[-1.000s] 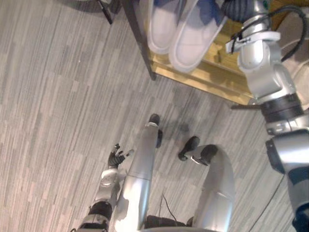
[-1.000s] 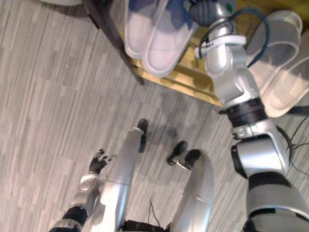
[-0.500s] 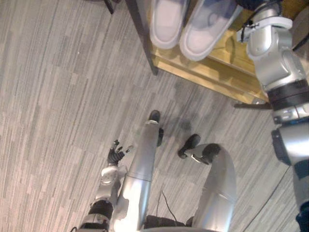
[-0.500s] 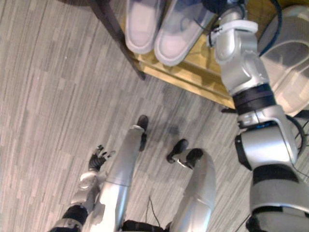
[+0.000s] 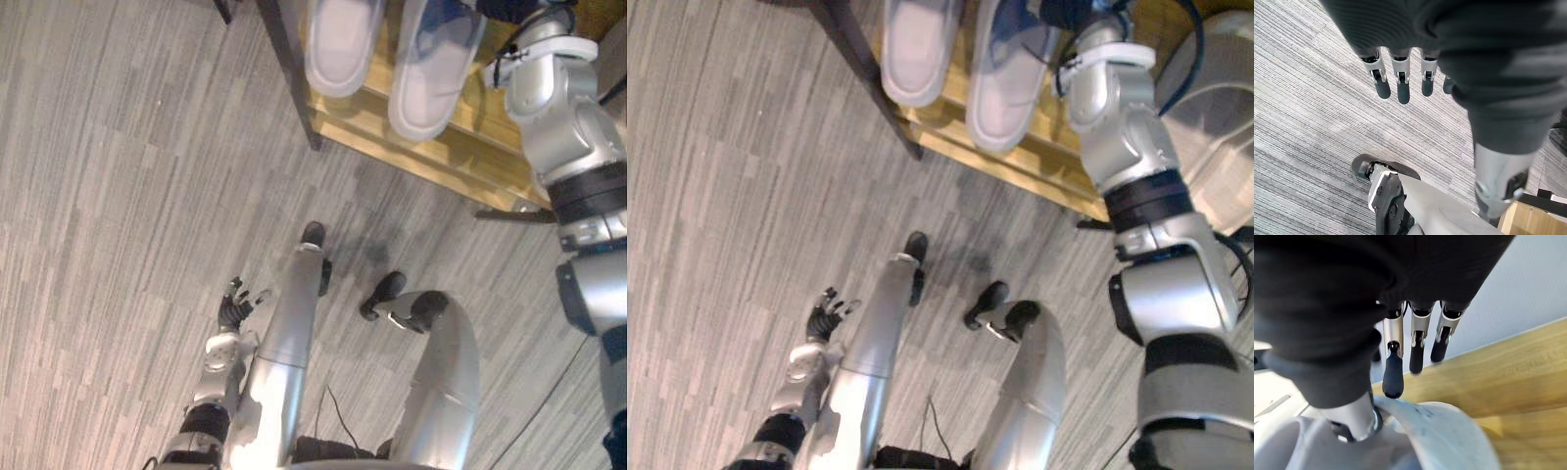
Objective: Organize the slippers on the shoe rack
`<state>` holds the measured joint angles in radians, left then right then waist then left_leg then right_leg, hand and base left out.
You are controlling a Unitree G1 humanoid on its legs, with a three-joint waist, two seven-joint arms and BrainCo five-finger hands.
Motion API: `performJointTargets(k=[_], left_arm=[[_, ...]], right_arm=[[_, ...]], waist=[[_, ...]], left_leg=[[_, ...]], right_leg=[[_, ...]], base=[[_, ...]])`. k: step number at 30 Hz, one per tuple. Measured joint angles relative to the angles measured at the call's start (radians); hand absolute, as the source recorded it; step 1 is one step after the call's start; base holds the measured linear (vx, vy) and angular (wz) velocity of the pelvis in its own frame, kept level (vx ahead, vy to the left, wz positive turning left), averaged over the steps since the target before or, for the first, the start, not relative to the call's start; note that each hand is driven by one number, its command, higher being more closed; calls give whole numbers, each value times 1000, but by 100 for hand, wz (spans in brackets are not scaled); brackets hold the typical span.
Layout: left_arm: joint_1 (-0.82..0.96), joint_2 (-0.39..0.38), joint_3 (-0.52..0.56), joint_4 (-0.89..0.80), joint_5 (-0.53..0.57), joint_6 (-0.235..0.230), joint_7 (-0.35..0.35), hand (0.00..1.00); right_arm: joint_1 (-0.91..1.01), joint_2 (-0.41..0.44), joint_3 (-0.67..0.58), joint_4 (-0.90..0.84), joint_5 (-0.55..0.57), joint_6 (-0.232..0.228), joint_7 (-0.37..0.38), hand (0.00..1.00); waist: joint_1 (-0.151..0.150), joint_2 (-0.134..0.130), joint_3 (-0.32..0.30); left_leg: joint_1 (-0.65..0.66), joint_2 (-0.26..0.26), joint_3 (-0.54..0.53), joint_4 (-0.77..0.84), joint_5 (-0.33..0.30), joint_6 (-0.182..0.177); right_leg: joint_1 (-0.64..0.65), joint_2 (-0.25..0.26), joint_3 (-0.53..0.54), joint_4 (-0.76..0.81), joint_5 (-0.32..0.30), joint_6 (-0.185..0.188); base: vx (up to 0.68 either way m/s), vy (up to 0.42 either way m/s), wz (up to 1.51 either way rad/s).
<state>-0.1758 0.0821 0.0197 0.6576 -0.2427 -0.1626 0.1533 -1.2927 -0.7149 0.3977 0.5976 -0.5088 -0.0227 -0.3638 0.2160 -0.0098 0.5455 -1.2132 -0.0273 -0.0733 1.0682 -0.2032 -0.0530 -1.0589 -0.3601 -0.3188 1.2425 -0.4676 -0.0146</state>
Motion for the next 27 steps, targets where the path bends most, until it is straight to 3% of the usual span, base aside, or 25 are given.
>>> performJointTargets(k=[12,16,21,27], left_arm=[[-1,0,2,1,-45,1,2,0],[0,1,2,1,-62,2,2,0],[1,4,4,-3,-63,17,2,0],[35,-8,34,-62,-63,35,3,0]], right_arm=[[141,62,-135,-133,104,-1,-1,0],[213,140,-235,-199,162,4,-6,0],[348,315,-385,-293,281,9,-54,0],[491,502,-439,-310,376,19,-89,0]], waist=[[-2,-5,-6],[-5,-4,-6],[-13,-6,-12],[-22,-19,-31]], left_leg=[[77,3,4,-34,-3,5],[104,8,5,-44,0,0],[139,10,7,-61,-5,5],[168,13,9,-88,-7,3]], right_leg=[[72,3,-5,-32,0,-2],[101,10,-8,-49,1,-3],[134,16,-8,-69,1,-2],[159,23,-8,-94,4,-1]], base=[[-42,47,0],[-12,28,-2],[-17,39,-1],[-5,12,0]])
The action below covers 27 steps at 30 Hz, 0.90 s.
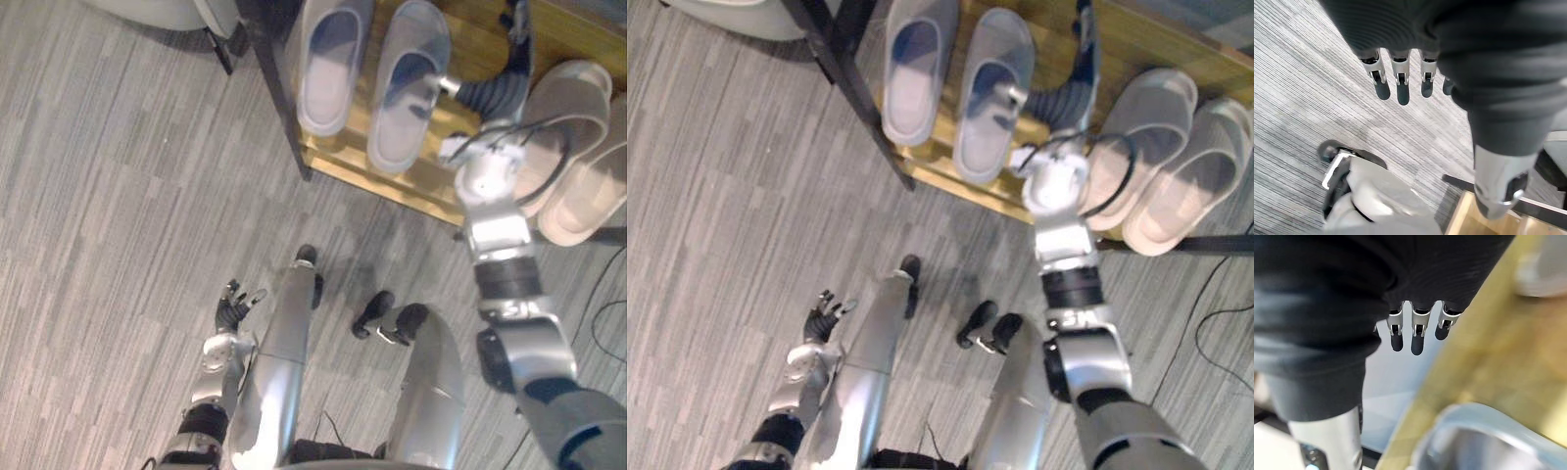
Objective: Organize the slippers on the shoe rack
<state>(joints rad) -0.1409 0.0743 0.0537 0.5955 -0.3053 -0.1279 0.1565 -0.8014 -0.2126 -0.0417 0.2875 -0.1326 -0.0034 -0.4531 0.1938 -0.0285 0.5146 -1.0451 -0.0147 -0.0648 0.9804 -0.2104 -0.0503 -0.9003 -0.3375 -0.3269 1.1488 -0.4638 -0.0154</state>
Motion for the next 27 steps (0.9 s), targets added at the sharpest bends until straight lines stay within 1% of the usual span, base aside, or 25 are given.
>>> performJointTargets(k=[4,5,7,11,16,18,22,24,27], left_arm=[[11,-15,20,-17,0,7,16,0],[12,-17,26,-17,0,7,16,0],[14,-23,36,-20,1,9,16,0],[15,-31,48,-24,3,10,18,0],[14,-31,48,-27,8,11,24,0],[14,-34,49,-30,9,16,39,0],[14,-34,49,-36,12,26,43,0],[13,-36,49,-37,15,26,52,0],[11,-45,64,-36,30,26,58,0]], right_arm=[[41,64,-34,0,91,-2,0,0],[44,67,-34,0,105,-3,0,0],[56,91,-36,0,160,-18,1,0],[70,136,-34,0,235,-28,5,0],[81,191,-23,5,337,-40,23,0],[81,214,-17,6,394,-52,39,0],[79,237,29,11,454,-67,59,0],[76,251,34,14,460,-71,60,0],[69,248,33,18,475,-80,59,0]], waist=[[-3,0,0],[-4,0,0],[-5,0,0],[-6,0,0],[-6,0,0],[-6,-1,0],[-5,-2,1],[-4,-2,1],[-4,-3,1]], left_leg=[[4,1,-2,0,-2,-3],[4,2,-2,0,-2,-3],[4,3,-2,0,-4,-5],[4,5,-2,1,-5,-7],[4,6,-3,3,-7,-9],[3,6,-4,4,-10,-10],[-2,5,-6,8,-13,-10],[-4,5,-7,11,-17,-10],[-6,4,-7,13,-19,-8]], right_leg=[[5,2,-1,-1,-1,0],[5,3,-1,-1,-1,0],[5,4,-1,-1,-1,0],[5,7,-1,-2,-1,0],[5,8,0,-2,-2,1],[5,9,0,-2,-2,1],[5,9,-3,-3,-3,3],[5,9,-3,-3,-4,5],[5,8,-4,-3,-5,7]], base=[[0,0,0],[0,0,0],[0,0,0],[0,0,0],[0,0,0],[0,0,0],[0,0,0],[0,0,0],[0,0,0]])
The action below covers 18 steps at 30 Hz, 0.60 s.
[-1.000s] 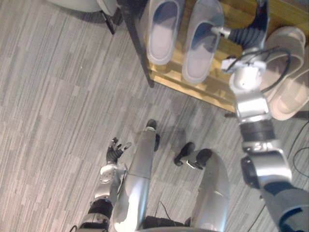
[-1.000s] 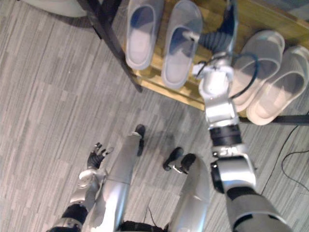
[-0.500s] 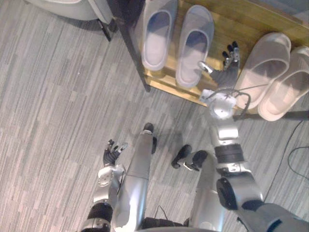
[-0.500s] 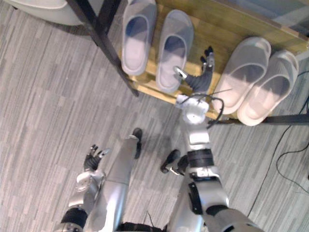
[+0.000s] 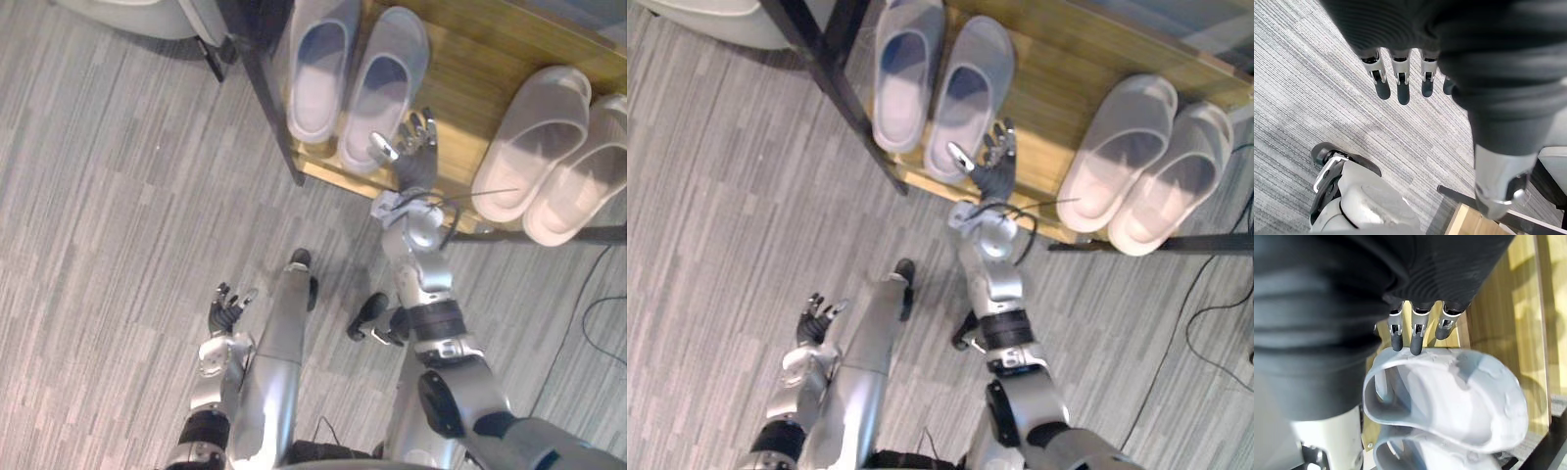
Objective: Organize the slippers on the shoe rack
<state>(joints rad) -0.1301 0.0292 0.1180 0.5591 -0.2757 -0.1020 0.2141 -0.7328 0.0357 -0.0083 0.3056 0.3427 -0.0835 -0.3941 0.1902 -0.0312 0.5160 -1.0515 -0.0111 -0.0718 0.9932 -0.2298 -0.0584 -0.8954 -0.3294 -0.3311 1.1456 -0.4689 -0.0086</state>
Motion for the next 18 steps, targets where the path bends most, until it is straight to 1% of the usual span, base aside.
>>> performJointTargets(k=[3,9,12,18], left_arm=[[-10,-8,11,3,0,0,1,0],[-24,-16,15,15,0,0,2,0],[-26,-16,15,17,0,0,3,0],[-26,-18,24,18,-1,0,4,0]], right_arm=[[-26,-2,-11,25,32,-22,-5,0],[-65,-38,-28,61,92,-26,-9,0],[-73,-57,-28,69,94,-21,-9,0],[-71,-58,-23,67,91,-16,-1,0]], waist=[[0,-1,0],[11,-1,1],[13,-1,1],[11,-1,1]], left_leg=[[-11,0,-10,1,-3,-5],[-14,-1,-18,2,-2,-5],[-15,1,-19,3,-2,-5],[-14,11,-14,14,-3,-5]], right_leg=[[0,-1,-16,-3,-1,-1],[-1,-1,-23,0,-4,-3],[-1,1,-24,0,-4,-3],[0,7,-21,0,-3,-4]], base=[[-3,2,4],[-2,-2,2],[0,0,0],[-8,2,-4]])
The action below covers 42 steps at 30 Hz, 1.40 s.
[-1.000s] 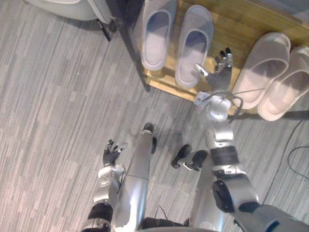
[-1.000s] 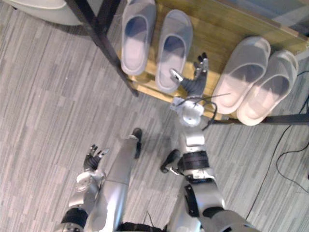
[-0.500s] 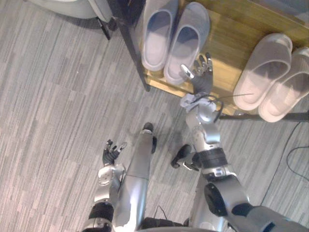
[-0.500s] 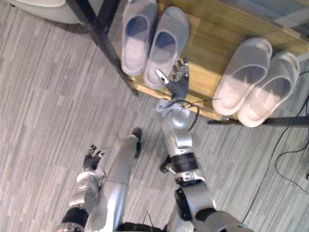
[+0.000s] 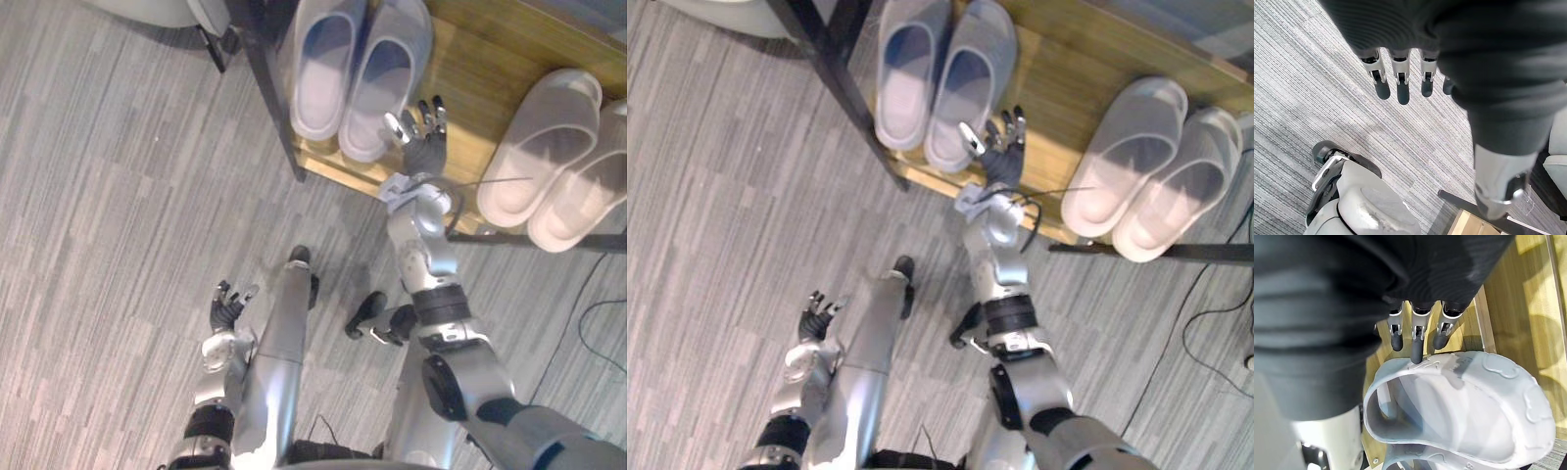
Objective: Organize the slippers on the shoe rack
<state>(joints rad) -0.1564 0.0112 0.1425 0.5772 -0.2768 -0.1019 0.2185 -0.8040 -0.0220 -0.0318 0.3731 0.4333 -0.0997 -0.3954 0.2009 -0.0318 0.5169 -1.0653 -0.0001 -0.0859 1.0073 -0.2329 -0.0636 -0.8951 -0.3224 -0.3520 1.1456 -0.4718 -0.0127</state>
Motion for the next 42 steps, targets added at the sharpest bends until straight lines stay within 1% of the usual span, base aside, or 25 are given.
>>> performJointTargets(k=[2,3,4,5,8,10,11,12,13,15,17,19,20,21,23,24,25,26,28,31,32,34,35,37,42], left_arm=[[1,-1,10,0,0,0,-1,0],[1,-4,28,4,0,0,-3,0],[3,-4,35,4,0,0,-4,0],[7,-3,43,4,0,-1,-4,0],[18,3,56,4,0,0,-7,0],[36,26,42,17,1,-1,-15,0],[39,32,38,21,0,-1,-16,0],[53,54,10,27,8,-1,-30,0],[64,67,-17,39,11,-2,-38,0],[73,77,-45,45,17,-1,-54,0],[94,101,-98,61,48,0,-79,0],[97,111,-107,82,62,1,-91,0],[107,123,-119,116,89,3,-99,0],[112,127,-123,127,94,4,-102,0],[147,148,-134,176,119,10,-118,0],[157,150,-134,197,127,14,-125,0],[164,149,-139,217,132,22,-133,0],[167,149,-140,222,132,23,-134,0],[194,127,-141,250,161,26,-138,0],[218,103,-141,281,182,28,-143,0],[219,101,-141,285,186,29,-143,0],[220,90,-141,309,210,29,-143,0],[221,90,-141,312,213,29,-143,0],[231,90,-141,330,220,29,-143,0],[228,88,-166,349,255,28,-143,0]], right_arm=[[8,0,12,-7,-2,2,9,0],[42,0,36,-30,-5,6,24,0],[67,0,46,-46,-16,11,31,0],[97,3,50,-64,-43,13,37,0],[200,1,87,-122,-93,19,56,0],[309,1,114,-144,-171,19,81,0],[324,0,118,-144,-181,19,84,0],[380,-2,131,-147,-209,19,99,0],[433,-7,143,-152,-247,19,112,0],[490,-20,166,-167,-289,19,127,0],[581,-30,193,-173,-356,19,168,0],[628,-27,197,-173,-357,19,185,0],[700,-28,201,-166,-360,22,213,0],[719,-28,201,-160,-363,23,220,0],[812,-29,196,-130,-398,31,254,0],[832,-28,192,-96,-408,32,264,0],[854,-29,187,-56,-435,34,270,0],[860,-30,185,-43,-436,34,271,0],[907,-36,159,66,-478,47,293,0],[927,-39,151,192,-516,59,310,0],[927,-38,149,207,-518,61,311,0],[924,-31,110,311,-545,65,314,0],[922,-31,104,327,-546,66,314,0],[907,-26,72,432,-548,70,314,0],[910,-28,70,485,-549,73,315,0]], waist=[[-4,-1,1],[-15,-4,2],[-17,-8,5],[-18,-15,8],[-34,-19,9],[-45,-34,13],[-47,-38,12],[-58,-45,10],[-68,-49,9],[-75,-54,7],[-94,-60,6],[-97,-67,1],[-107,-77,-20],[-112,-80,-32],[-140,-102,-105],[-148,-104,-133],[-151,-101,-165],[-152,-98,-174],[-153,-74,-241],[-156,-41,-306],[-156,-37,-311],[-159,-17,-331],[-159,-15,-333],[-159,-12,-356],[-165,-11,-372]], left_leg=[[3,11,1,15,-7,-2],[17,14,5,19,-9,1],[30,17,10,18,-11,2],[48,22,17,17,-14,3],[113,31,22,-11,-21,10],[225,44,47,-107,-1,5],[242,44,50,-128,5,6],[304,44,56,-203,31,5],[363,44,61,-275,55,5],[423,43,72,-351,80,6],[529,43,87,-472,117,7],[576,43,98,-521,132,6],[645,42,108,-590,153,10],[656,42,108,-604,155,10],[724,44,116,-665,167,9],[748,44,117,-685,167,9],[773,45,122,-705,167,9],[780,44,123,-712,167,9],[866,46,137,-792,174,10],[948,42,158,-900,205,13],[957,42,159,-910,208,13],[1016,38,167,-968,225,14],[1022,38,169,-973,225,14],[1054,39,184,-993,227,14],[1084,30,183,-1010,233,16]], right_leg=[[5,10,3,3,0,-1],[20,11,6,3,1,0],[28,12,11,2,1,0],[42,16,18,-1,1,0],[103,31,21,-38,10,9],[198,43,17,-133,46,7],[211,43,16,-150,53,6],[270,49,4,-219,79,8],[322,61,-2,-288,106,9],[370,68,-6,-355,132,12],[461,89,-6,-470,178,21],[497,96,-1,-512,194,22],[555,107,0,-576,217,19],[567,110,-1,-592,221,21],[632,129,1,-669,240,30],[656,134,0,-698,245,34],[681,140,1,-727,251,37],[690,142,2,-736,254,39],[772,165,10,-844,288,53],[843,182,17,-954,332,62],[852,184,18,-966,338,63],[906,197,26,-1024,361,69],[913,199,27,-1031,363,69],[935,203,39,-1053,371,70],[972,207,39,-1085,388,72]], base=[[-16,2,-14],[-11,-2,-8],[-13,-3,-13],[-15,2,-20],[-16,5,-13],[3,9,-18],[36,0,-9],[59,-2,-2],[82,-2,-2],[84,11,-6],[129,15,-15],[116,3,-16],[147,2,-11],[229,6,-11],[206,10,-10],[212,25,-14],[123,23,-10],[181,42,-13],[183,48,-16],[161,25,-16],[145,8,-13],[97,2,-8],[44,-3,-12],[39,2,-17],[2,8,-2]])
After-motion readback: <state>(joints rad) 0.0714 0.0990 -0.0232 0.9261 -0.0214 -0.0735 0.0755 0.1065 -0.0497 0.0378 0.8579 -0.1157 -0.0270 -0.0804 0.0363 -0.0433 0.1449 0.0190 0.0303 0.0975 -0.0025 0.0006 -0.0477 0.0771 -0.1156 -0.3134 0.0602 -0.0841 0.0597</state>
